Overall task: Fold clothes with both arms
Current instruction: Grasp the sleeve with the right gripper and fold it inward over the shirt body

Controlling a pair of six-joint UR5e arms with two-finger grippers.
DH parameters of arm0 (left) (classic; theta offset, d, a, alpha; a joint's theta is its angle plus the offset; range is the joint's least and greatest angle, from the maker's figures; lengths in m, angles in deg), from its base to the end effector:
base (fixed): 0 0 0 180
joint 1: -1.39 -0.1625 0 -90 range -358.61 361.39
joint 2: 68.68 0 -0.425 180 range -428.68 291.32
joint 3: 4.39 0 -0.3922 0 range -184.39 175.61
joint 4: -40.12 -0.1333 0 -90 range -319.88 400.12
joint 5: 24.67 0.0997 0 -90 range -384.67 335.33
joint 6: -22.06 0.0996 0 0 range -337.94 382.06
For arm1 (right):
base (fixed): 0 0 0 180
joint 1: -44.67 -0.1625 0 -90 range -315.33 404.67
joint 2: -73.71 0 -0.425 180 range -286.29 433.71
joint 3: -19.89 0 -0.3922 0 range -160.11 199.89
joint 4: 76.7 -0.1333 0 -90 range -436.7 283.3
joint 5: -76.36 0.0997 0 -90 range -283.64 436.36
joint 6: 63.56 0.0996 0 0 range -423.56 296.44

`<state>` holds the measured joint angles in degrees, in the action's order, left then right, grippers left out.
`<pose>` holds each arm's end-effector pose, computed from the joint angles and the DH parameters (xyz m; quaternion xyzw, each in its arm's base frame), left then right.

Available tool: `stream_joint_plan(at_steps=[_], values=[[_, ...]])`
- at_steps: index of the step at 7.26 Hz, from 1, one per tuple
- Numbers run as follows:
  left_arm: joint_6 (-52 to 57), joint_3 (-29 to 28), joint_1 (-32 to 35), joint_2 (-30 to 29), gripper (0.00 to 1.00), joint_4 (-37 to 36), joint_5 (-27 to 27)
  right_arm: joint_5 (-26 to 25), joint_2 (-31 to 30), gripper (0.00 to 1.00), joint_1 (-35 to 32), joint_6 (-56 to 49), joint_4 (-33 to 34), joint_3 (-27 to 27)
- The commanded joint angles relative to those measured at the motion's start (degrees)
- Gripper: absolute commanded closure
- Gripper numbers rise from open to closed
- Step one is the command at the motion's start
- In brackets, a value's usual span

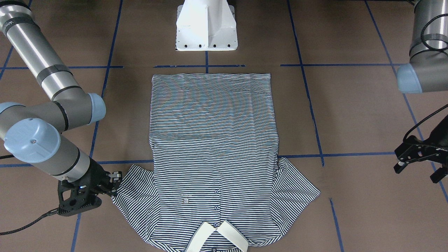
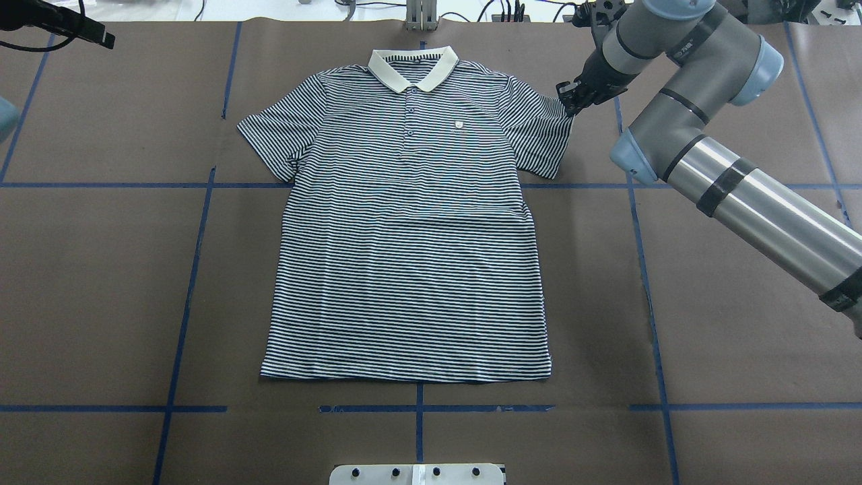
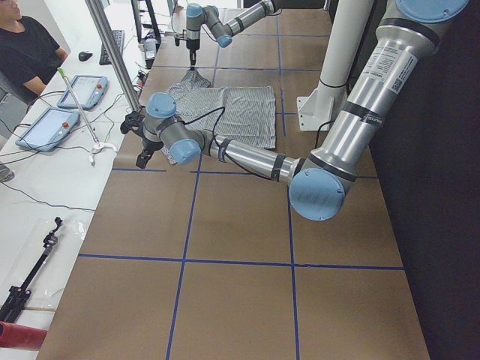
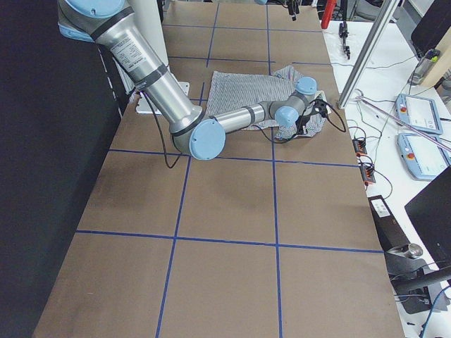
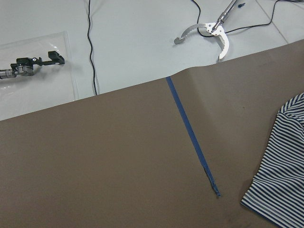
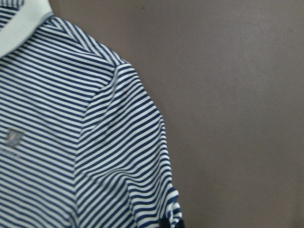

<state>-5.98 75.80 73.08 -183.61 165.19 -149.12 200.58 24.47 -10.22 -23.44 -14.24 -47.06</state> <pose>0.1420 -0.6742 0.4216 0.2669 0.4060 0.0518 0.8725 -0.3853 -0.6823 0.3523 0.1255 -0.4395 -0.0745 0.8863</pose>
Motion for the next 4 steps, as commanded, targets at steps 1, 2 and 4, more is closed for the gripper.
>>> stream_joint_plan(at_steps=[1,2,4], values=[[0.2,-0.2,-0.1,0.2,0.01,0.0,0.0,0.4,0.1,1.00,2.8,2.2,1.7,-5.4],[0.3,-0.3,-0.1,0.3,0.01,0.1,-0.1,-2.1,1.8,1.00,5.1,2.2,2.1,-5.0],[0.4,-0.3,-0.1,0.7,0.01,0.1,-0.1,-10.1,12.6,1.00,7.1,4.3,3.8,5.2]])
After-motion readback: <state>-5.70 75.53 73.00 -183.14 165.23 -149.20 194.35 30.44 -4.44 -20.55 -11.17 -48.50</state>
